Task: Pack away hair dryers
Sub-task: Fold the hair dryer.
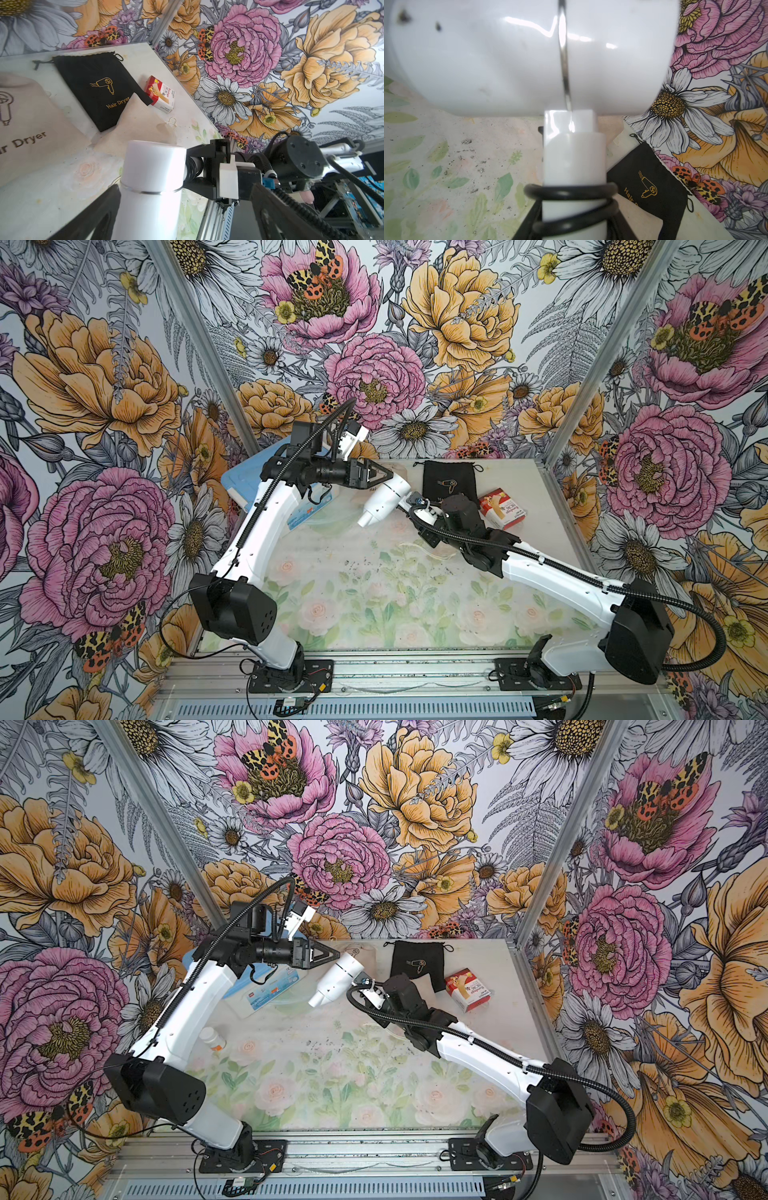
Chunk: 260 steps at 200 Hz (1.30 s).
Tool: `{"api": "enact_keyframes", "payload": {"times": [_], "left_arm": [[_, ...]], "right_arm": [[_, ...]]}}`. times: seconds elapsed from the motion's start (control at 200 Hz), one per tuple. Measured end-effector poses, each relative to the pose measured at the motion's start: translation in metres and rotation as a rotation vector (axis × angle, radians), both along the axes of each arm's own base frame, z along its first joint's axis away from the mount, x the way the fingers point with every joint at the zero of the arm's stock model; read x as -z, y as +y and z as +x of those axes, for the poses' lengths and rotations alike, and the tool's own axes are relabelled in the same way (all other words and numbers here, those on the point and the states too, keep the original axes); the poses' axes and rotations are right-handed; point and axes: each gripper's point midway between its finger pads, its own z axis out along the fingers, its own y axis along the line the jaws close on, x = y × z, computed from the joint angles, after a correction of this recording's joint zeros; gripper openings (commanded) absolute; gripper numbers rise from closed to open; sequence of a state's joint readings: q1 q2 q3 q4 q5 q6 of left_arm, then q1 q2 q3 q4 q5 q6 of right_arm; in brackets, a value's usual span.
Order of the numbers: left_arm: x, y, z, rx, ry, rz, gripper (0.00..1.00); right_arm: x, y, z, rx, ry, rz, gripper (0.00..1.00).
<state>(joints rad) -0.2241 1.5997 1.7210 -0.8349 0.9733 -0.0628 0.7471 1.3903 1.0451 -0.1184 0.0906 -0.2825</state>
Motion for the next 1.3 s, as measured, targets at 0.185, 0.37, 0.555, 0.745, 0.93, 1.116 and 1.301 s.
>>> {"api": "enact_keyframes", "payload": {"times": [0.185, 0.37, 0.555, 0.745, 0.93, 1.116, 1.301], "left_arm": [[0.018, -0.007, 0.004, 0.055, 0.000, 0.036, 0.97], [0.027, -0.024, -0.007, 0.118, -0.004, 0.074, 0.94], [0.036, -0.027, -0.003, 0.123, 0.012, 0.099, 0.64], [0.038, -0.030, 0.006, 0.125, 0.019, 0.101, 0.31], [0.026, -0.034, 0.013, 0.106, 0.005, 0.103, 0.29], [0.018, -0.038, 0.025, 0.036, -0.006, 0.102, 0.28], [0.023, -0.045, 0.036, -0.058, -0.039, 0.108, 0.28]], "right_arm": [[-0.021, 0.004, 0.004, -0.033, -0.052, 0.006, 0.19], [-0.038, 0.012, 0.003, -0.076, -0.083, 0.032, 0.18], [-0.037, 0.011, 0.002, -0.090, -0.091, 0.005, 0.17], [-0.036, 0.006, 0.006, -0.071, -0.087, 0.001, 0.15], [-0.046, 0.003, 0.014, -0.031, -0.095, 0.040, 0.12], [-0.052, 0.002, 0.027, 0.041, -0.073, 0.124, 0.15], [-0.044, -0.001, 0.041, 0.165, 0.025, 0.225, 0.13]]}}
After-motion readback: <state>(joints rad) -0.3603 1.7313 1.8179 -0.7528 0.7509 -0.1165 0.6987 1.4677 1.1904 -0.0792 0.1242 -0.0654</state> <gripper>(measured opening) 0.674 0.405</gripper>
